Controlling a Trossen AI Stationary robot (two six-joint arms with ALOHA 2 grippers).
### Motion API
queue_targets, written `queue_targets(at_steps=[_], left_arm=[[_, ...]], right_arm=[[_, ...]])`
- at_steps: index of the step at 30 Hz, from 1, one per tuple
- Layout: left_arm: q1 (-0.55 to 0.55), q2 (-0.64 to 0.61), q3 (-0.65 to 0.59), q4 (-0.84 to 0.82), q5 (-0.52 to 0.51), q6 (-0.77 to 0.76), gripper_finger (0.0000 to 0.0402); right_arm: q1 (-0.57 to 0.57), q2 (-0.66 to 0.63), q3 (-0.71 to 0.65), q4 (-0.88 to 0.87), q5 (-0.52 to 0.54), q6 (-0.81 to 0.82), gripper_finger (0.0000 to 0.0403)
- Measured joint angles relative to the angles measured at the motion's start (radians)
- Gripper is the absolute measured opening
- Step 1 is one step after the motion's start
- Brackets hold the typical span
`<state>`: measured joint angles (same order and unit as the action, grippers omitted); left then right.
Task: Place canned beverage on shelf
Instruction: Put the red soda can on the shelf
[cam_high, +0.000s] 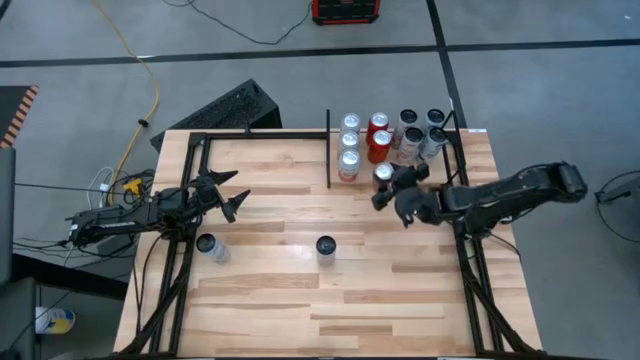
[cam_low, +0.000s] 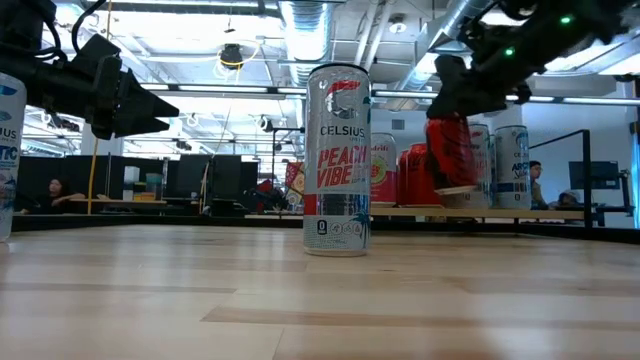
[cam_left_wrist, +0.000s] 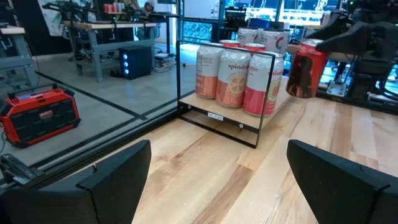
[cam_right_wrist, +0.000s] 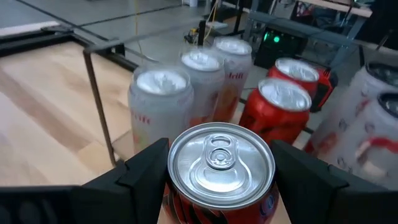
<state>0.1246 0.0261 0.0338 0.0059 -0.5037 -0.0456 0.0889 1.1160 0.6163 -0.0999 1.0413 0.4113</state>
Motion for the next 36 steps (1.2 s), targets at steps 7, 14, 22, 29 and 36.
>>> queue_targets(at_steps=[7, 14, 22, 29, 36], left_arm=[[0.0, 0.0, 0.0, 0.0, 0.0, 0.0, 0.0361], [0.0, 0.0, 0.0, 0.0, 0.0, 0.0, 0.0361], [0.0, 0.0, 0.0, 0.0, 0.0, 0.0, 0.0361], [0.0, 0.0, 0.0, 0.0, -0.001, 0.0, 0.0361], [0.0, 0.0, 0.0, 0.0, 0.0, 0.0, 0.0361]], right_arm=[[-0.118, 0.001, -0.061, 0.199, -0.093, -0.127, 0.0276], [-0.186, 0.002, -0.142, 0.374, -0.182, -0.163, 0.0277], [-0.215, 0.007, -0.15, 0.388, -0.184, -0.184, 0.0277], [-0.254, 0.064, -0.147, 0.445, -0.211, -0.177, 0.0277], [-0.269, 0.098, -0.146, 0.494, -0.233, -0.197, 0.0277]])
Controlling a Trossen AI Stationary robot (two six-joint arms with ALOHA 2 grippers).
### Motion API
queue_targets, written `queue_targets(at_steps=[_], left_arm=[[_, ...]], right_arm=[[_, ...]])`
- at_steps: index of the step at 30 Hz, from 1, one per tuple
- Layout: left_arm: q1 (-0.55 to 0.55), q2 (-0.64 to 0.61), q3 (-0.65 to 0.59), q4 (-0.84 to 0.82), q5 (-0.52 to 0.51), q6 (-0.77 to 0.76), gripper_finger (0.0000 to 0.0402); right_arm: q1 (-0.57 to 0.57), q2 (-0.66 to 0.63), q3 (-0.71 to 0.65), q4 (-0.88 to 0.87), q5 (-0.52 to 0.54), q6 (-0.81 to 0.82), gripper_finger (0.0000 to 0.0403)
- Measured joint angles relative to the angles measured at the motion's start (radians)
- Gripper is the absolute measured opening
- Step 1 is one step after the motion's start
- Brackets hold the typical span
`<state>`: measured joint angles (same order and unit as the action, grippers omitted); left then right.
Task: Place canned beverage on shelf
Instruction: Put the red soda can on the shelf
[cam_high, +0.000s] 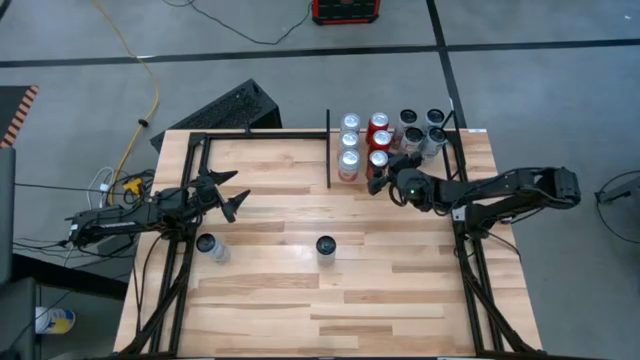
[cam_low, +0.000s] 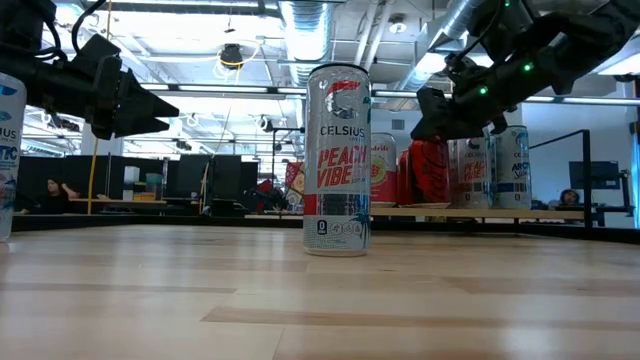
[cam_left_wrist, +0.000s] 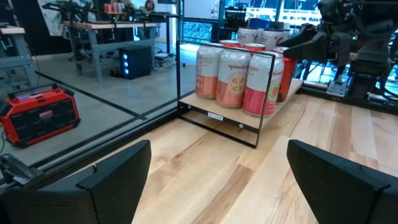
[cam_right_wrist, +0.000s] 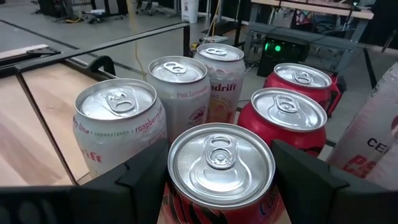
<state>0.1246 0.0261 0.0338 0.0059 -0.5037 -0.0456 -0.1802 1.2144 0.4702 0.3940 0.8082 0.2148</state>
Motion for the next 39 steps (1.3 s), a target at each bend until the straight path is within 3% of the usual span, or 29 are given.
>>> queue_targets(at_steps=[17, 28, 39], left_arm=[[0.0, 0.0, 0.0, 0.0, 0.0, 0.0, 0.0361], [0.0, 0.0, 0.0, 0.0, 0.0, 0.0, 0.0361], [0.0, 0.0, 0.0, 0.0, 0.0, 0.0, 0.0361]], right_arm=[[-0.006, -0.007, -0.001, -0.016, 0.031, -0.009, 0.028], [-0.006, -0.006, -0.004, -0.026, 0.031, -0.011, 0.0342], [-0.006, -0.006, 0.012, 0.005, 0.031, -0.047, 0.0347]])
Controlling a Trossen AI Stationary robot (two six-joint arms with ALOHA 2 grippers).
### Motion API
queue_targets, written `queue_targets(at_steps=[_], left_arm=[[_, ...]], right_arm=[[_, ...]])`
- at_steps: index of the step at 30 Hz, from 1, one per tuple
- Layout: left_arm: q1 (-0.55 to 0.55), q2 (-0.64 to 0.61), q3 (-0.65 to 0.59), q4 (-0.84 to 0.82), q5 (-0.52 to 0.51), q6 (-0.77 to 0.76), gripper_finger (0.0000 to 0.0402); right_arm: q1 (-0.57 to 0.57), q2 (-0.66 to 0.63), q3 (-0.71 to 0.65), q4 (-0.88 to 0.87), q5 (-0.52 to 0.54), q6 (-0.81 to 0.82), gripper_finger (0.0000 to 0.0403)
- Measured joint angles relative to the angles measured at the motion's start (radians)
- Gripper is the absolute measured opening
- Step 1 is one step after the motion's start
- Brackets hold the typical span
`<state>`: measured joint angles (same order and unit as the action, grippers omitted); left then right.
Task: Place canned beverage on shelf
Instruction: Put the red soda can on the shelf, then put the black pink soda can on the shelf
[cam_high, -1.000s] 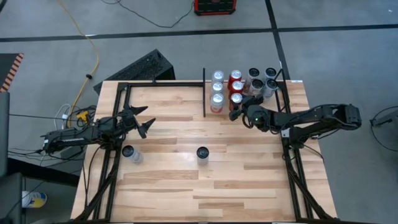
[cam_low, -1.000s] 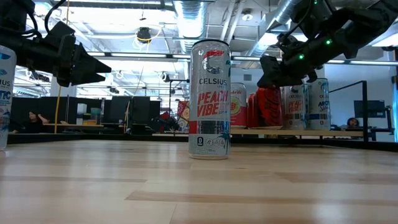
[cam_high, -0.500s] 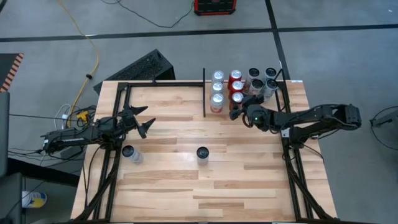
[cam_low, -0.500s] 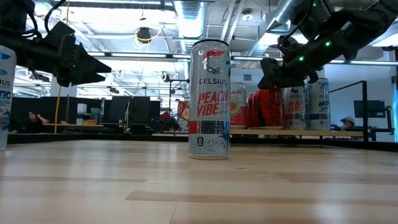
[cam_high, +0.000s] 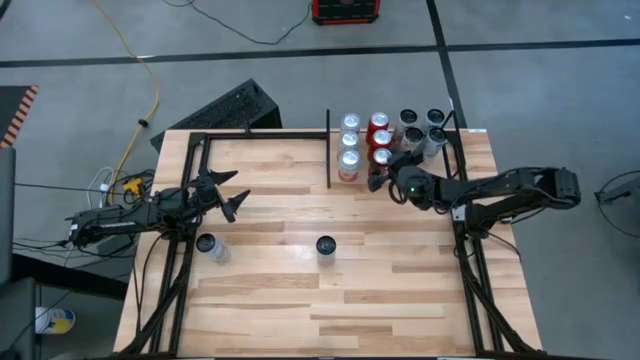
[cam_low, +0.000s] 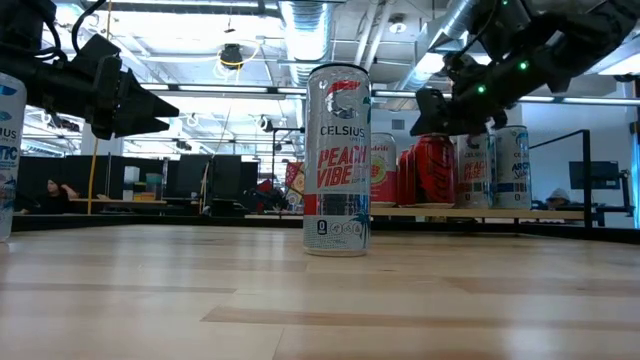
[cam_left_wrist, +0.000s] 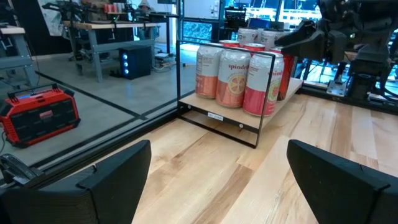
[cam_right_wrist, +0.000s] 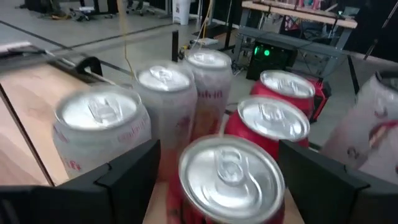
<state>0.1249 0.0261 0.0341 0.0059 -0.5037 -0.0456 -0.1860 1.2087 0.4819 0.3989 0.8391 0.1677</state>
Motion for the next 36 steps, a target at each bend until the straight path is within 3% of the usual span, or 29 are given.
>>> queue_targets(at_steps=[8, 15, 22, 24, 31, 36], left_arm=[[0.0, 0.0, 0.0, 0.0, 0.0, 0.0, 0.0361], [0.0, 0.0, 0.0, 0.0, 0.0, 0.0, 0.0361], [0.0, 0.0, 0.0, 0.0, 0.0, 0.0, 0.0361], [0.0, 0.0, 0.0, 0.0, 0.0, 0.0, 0.0361], [0.0, 0.0, 0.0, 0.0, 0.0, 0.0, 0.0361], [0.0, 0.0, 0.0, 0.0, 0.0, 0.0, 0.0361]], right_arm=[[0.043, 0.0, 0.104, -0.002, 0.0, -0.102, 0.0347], [0.149, -0.001, 0.245, -0.016, -0.023, -0.153, 0.0347], [0.302, 0.039, 0.341, -0.024, -0.371, -0.07, 0.0347], [0.357, 0.084, 0.363, -0.021, -0.421, -0.048, 0.0347], [0.551, 0.327, 0.491, -0.018, -0.381, -0.118, 0.0347], [0.631, 0.437, 0.568, -0.044, -0.093, -0.121, 0.0347]])
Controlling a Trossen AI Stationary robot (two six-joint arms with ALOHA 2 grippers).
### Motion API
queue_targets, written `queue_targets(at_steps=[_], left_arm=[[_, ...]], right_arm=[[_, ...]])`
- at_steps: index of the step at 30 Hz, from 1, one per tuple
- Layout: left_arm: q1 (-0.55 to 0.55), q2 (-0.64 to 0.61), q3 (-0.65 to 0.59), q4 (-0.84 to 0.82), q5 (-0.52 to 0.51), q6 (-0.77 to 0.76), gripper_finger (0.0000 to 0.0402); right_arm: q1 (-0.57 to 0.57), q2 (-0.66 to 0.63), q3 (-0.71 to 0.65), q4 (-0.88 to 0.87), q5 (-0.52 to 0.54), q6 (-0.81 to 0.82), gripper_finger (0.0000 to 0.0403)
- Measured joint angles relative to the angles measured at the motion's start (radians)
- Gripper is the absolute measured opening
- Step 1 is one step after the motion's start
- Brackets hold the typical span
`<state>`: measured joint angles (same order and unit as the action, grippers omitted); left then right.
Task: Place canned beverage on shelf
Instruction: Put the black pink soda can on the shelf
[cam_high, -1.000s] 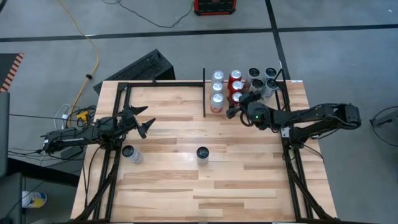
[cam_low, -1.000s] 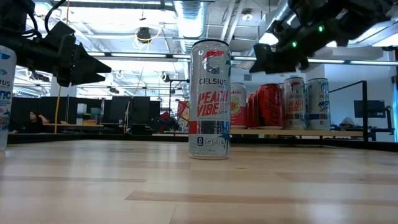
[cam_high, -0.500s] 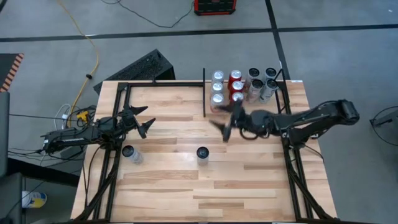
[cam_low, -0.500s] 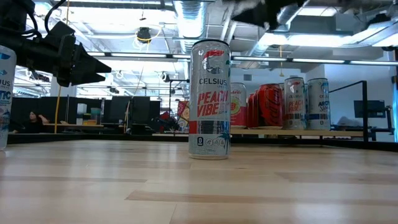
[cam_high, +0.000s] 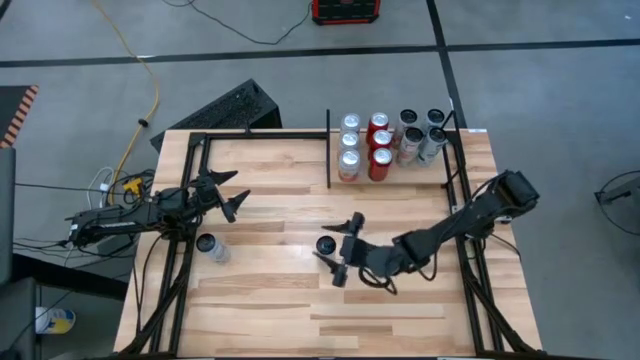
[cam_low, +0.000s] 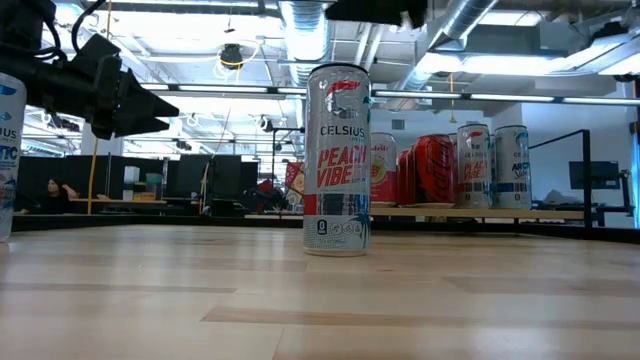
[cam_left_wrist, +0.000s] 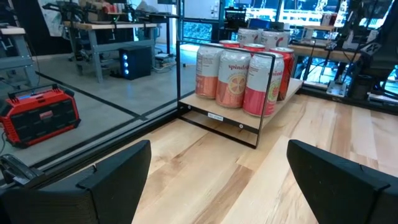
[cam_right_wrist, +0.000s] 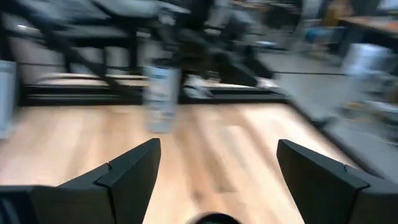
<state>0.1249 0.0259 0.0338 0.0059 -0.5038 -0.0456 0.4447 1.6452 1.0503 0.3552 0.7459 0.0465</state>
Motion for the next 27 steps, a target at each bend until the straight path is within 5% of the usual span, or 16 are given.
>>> queue_targets(at_steps=[5, 21, 27], left_arm=[[0.0, 0.0, 0.0, 0.0, 0.0, 0.0, 0.0361], [0.0, 0.0, 0.0, 0.0, 0.0, 0.0, 0.0361], [0.0, 0.0, 0.0, 0.0, 0.0, 0.0, 0.0361]], right_arm=[[0.041, 0.016, 0.015, -0.036, 0.187, 0.148, 0.0347], [0.046, 0.012, 0.015, -0.151, 0.195, 0.34, 0.0347], [0.052, 0.102, 0.013, -0.127, 0.249, 0.364, 0.0347]])
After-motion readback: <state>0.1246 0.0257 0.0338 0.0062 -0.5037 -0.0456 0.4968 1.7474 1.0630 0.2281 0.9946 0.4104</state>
